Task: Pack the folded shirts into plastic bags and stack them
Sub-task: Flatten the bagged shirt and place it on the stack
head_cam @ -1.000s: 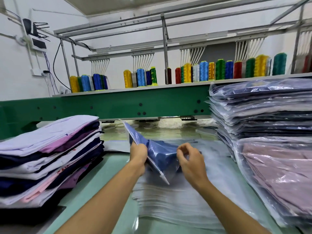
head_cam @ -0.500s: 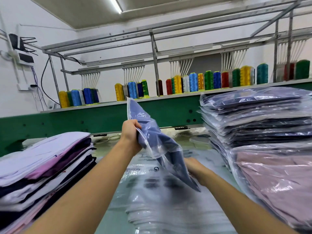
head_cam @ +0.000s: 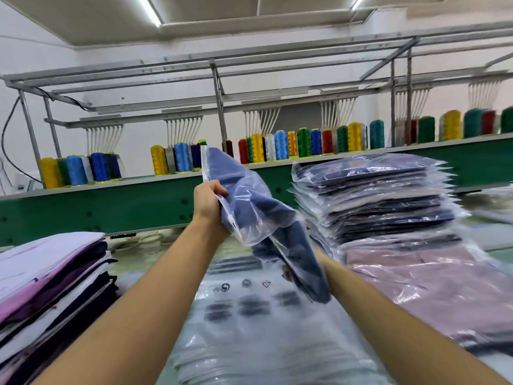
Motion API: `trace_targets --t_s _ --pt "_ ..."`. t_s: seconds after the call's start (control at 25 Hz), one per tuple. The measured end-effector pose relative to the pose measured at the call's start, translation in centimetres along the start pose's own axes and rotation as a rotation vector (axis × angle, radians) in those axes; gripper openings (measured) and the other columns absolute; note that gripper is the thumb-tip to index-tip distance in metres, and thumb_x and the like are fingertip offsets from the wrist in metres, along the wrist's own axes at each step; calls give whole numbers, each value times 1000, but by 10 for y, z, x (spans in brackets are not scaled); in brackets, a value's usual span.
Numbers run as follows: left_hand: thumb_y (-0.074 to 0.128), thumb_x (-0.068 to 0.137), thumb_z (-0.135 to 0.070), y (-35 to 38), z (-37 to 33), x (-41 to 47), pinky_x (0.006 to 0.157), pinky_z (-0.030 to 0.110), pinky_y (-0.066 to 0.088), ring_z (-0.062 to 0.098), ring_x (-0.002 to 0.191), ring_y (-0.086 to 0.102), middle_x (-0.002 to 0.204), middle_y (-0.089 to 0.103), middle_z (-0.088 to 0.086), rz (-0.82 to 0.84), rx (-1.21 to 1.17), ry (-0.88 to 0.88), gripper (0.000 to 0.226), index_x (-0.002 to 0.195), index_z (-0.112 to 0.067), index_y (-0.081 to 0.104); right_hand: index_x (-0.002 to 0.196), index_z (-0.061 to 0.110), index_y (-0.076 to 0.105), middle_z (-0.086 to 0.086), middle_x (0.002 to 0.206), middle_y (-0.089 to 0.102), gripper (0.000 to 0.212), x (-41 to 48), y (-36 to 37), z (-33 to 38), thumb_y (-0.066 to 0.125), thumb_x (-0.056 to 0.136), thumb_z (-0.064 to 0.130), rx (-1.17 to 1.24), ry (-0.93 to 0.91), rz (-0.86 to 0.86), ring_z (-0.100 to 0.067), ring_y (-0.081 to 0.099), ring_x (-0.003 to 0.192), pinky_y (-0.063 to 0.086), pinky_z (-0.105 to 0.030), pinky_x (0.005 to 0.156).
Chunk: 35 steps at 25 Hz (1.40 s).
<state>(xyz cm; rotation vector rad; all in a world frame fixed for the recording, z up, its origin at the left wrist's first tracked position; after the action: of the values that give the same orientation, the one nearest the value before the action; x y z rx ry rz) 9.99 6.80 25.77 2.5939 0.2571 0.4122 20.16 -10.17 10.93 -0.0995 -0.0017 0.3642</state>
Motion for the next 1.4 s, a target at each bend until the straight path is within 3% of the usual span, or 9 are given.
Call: trace_targets --t_s 0.16,0.28,0.36,0.52,0.68,0.88,1.04,1.16,1.4 --pt "42 56 -7 22 31 -10 59 29 50 22 53 47 61 41 4 81 -6 -61 16 62 -19 33 120 2 66 -1 81 76 38 -32 -96 24 72 93 27 24 -140 -197 -13 70 63 53 -22 53" --pt "37 67 -5 43 81 -20 58 27 45 23 47 46 51 44 6 113 15 -157 29 46 -16 52 113 10 70 2 82 77 40 -63 -173 21 83 81 31 -142 -168 -366 -8 72 65 51 -17 50" --pt "37 70 -4 54 122 -20 53 27 34 23 43 39 48 39 5 122 94 -231 28 46 -15 46 116 16 69 3 92 75 45 -75 -219 15 87 78 31 -281 -155 -487 -7 71 70 50 -15 53" --pt "42 74 5 79 199 -16 51 31 48 22 53 51 64 50 11 216 258 -363 15 79 -6 50 123 21 66 -5 110 68 53 -91 -303 -4 88 76 32 -499 -126 -693 -9 61 82 45 -20 64" --pt "42 86 19 104 259 -12 55 34 54 24 66 65 88 66 15 268 338 -418 48 125 -7 48 127 25 63 -6 128 64 59 -95 -371 -24 85 76 44 -757 -47 -819 -28 59 116 48 -38 98" --pt "57 85 -3 115 306 -6 72 33 54 32 102 58 130 53 25 251 992 -361 79 151 -6 12 142 38 46 -12 138 39 69 -87 -403 -73 63 82 68 -1291 305 -767 -35 36 133 34 -44 107" --pt "56 86 -24 137 303 0 114 50 29 41 148 12 164 4 18 235 1631 86 90 160 -24 5 151 38 36 -9 164 21 58 -59 -368 -90 41 96 56 -1532 123 -619 -29 17 150 13 -48 121" --pt "40 100 -45 155 333 3 123 56 -4 33 154 -9 169 -7 8 489 1743 185 67 160 -32 14 157 45 19 -4 167 15 64 -42 -348 -111 26 97 67 -1450 167 -440 -32 13 153 8 -56 121" --pt "14 90 -82 147 380 11 119 57 -20 25 153 -23 167 -17 -7 666 1796 -15 82 159 -42 -4 146 68 -6 4 169 -14 91 -43 -363 -131 9 64 102 -1268 372 -401 -38 -11 154 -6 -66 117"
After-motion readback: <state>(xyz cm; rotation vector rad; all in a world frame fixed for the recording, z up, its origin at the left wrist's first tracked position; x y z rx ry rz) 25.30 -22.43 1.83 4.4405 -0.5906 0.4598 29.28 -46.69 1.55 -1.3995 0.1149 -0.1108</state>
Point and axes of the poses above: each hand's wrist, its own x-axis towards the middle knuckle, its own y-axis out of the palm, z = x × y, the point moved 5 cm from there along x, towards the middle knuckle
